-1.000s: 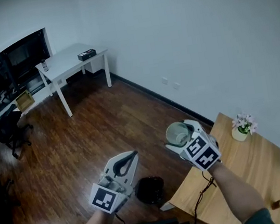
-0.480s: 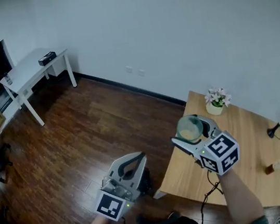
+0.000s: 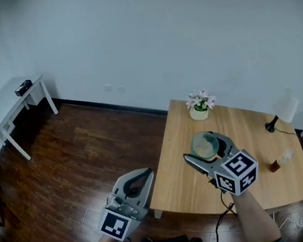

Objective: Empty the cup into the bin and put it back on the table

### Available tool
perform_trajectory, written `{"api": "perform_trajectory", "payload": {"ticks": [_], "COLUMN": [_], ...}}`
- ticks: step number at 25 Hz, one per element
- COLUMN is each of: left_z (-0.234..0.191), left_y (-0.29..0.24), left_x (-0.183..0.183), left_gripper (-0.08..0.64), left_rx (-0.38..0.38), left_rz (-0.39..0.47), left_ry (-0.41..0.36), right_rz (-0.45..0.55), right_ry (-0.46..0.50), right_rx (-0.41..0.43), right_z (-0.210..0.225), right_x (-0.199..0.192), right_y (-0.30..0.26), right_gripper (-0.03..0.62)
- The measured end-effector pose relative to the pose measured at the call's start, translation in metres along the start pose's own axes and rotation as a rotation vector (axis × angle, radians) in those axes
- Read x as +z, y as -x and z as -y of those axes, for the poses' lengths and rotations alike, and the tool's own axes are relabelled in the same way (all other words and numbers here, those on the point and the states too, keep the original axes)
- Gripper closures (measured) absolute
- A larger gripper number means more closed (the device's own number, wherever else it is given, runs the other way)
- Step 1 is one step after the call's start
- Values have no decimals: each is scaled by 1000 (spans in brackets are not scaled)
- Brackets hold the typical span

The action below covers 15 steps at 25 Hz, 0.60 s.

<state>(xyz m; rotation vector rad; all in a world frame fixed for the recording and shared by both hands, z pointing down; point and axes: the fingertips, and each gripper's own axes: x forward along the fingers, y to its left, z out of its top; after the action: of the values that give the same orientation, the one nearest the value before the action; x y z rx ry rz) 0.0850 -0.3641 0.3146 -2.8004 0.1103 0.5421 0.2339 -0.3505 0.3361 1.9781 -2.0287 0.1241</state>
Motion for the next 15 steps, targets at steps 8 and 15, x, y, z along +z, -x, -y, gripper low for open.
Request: {"api": "perform_trajectory", "payload": {"ticks": [8, 15], "left_z": [55, 105], "left_y": [-55, -105], "left_x": [-1, -19], "left_gripper": [569, 568], "left_rx": [-22, -15], "left_rz": [12, -21], "left_ry": [56, 140], "right_rz": [17, -3], "right_ry": [-23, -59], "right_rx": [-55, -39], "right_z": [51, 81], "right_x": [-19, -57], "right_y": [76, 117], "right_gripper": [193, 192]}}
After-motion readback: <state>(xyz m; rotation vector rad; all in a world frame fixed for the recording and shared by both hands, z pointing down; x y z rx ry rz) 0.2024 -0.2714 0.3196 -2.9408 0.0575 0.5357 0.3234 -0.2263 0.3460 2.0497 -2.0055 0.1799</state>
